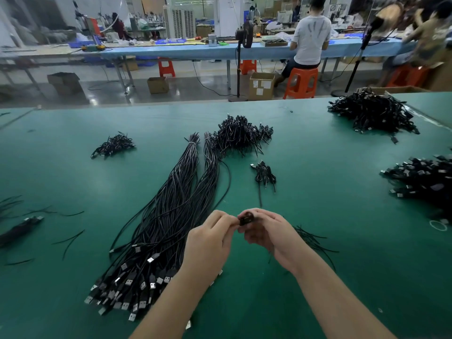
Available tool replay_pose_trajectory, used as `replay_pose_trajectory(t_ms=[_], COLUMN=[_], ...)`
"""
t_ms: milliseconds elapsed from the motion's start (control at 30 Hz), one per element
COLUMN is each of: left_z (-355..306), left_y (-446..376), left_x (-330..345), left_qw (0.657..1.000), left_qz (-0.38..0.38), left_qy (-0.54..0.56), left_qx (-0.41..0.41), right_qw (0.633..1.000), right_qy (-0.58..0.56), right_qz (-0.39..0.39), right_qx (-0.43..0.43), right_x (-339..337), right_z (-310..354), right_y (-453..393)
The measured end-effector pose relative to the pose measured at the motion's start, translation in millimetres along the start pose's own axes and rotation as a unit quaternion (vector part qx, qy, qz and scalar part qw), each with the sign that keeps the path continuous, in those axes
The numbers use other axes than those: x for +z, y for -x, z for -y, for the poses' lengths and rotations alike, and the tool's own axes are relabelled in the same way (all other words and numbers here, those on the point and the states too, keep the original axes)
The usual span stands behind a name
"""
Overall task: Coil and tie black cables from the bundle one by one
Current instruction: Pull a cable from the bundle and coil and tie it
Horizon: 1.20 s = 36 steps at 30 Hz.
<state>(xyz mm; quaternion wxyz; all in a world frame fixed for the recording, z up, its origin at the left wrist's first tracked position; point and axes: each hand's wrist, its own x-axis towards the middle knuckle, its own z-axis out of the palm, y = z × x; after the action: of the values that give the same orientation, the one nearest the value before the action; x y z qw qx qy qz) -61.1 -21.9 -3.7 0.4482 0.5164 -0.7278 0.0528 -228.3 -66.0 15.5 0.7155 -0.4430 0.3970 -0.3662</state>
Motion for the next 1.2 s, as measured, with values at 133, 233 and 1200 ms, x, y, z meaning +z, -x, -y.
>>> replay_pose_trajectory(t_ms=[133, 233, 1200], left_z=[5, 4, 64], left_y=[1, 2, -50], left_x=[0, 1, 91], left_qw=[0.996, 0.997, 0.825], left_qz=[0.020, 0.028, 0.076], left_qy=[-0.068, -0.033, 0.217], left_qx=[0.052, -0.057, -0.517], right_qw=[1.000, 0.997, 0.653], right_qy=[0.011, 0.045, 0.707], right_qz=[-0.024, -0.050, -0.136], right_qx=[0.016, -0.024, -0.236], right_x=[-2, -4, -11], right_z=[-8, -12, -118], right_y=[-2, -4, -48])
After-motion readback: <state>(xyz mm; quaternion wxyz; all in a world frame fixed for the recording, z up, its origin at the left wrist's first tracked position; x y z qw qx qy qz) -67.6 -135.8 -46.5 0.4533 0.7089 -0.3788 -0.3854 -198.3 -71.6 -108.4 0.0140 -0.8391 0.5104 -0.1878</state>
